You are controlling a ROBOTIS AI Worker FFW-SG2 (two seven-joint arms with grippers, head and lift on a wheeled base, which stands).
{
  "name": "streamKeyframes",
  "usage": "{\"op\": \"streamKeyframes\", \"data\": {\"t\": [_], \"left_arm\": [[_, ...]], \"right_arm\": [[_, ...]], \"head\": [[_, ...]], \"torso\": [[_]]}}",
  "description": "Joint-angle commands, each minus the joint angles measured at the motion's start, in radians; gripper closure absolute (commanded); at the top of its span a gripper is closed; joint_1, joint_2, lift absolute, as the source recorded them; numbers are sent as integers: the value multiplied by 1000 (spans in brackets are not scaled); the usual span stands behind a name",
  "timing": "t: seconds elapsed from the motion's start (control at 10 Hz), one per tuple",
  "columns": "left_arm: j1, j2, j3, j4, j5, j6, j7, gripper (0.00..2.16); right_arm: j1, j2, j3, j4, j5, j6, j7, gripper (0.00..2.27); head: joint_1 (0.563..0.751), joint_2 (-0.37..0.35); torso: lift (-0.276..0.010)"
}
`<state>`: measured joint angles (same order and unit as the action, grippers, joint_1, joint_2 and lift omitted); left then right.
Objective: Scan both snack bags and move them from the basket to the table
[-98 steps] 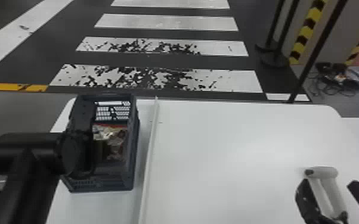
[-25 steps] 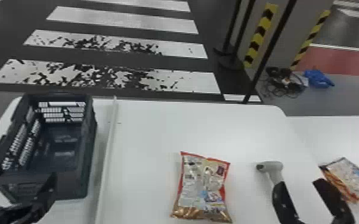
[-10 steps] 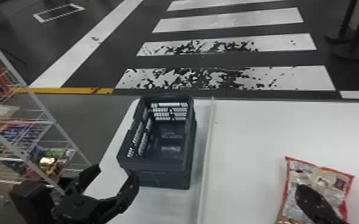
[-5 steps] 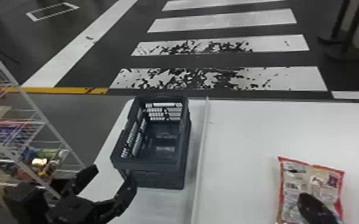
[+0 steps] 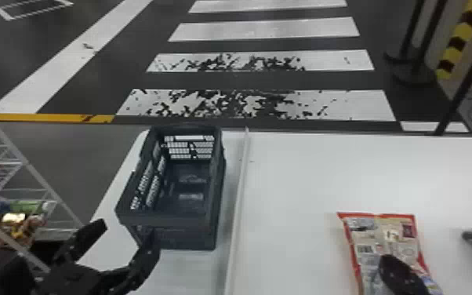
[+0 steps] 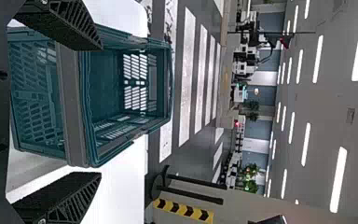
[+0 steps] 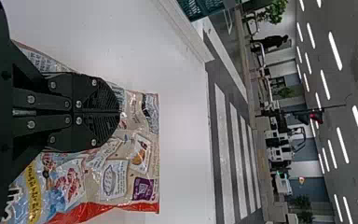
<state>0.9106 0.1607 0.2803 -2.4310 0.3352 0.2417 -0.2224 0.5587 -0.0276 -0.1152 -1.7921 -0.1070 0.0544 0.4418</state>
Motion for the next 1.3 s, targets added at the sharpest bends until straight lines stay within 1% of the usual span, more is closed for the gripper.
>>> {"op": "streamKeyframes", "data": {"t": [0.0, 0.1, 0.3, 0.5, 0.9, 1.2], "left_arm": [[-2, 2, -7, 0, -4, 0, 0, 29], [-2, 2, -12, 0, -10, 0, 2, 29], [-6, 3, -15, -3, -12, 0, 2, 29], [-6, 5, -16, -2, -13, 0, 2, 29], [-12, 7, -16, 15, -13, 0, 0, 29], [-24, 11, -15, 41, -13, -18, -5, 29]], "right_arm": [[1, 0, -6, 4, -3, -3, 0, 2250], [7, 0, -6, -9, -16, -3, 2, 2250], [20, 0, -1, -78, -37, 25, 2, 2250], [-14, 5, -3, -90, -39, 92, -2, 2250], [-118, 12, 46, -16, -22, 157, -49, 2253], [-157, 12, 52, 17, -7, 163, -78, 2250]], "head": [[695, 126], [695, 115], [695, 111], [695, 113], [695, 121], [695, 145]], "torso": [[-98], [-98], [-98], [-98], [-98], [-98]]}}
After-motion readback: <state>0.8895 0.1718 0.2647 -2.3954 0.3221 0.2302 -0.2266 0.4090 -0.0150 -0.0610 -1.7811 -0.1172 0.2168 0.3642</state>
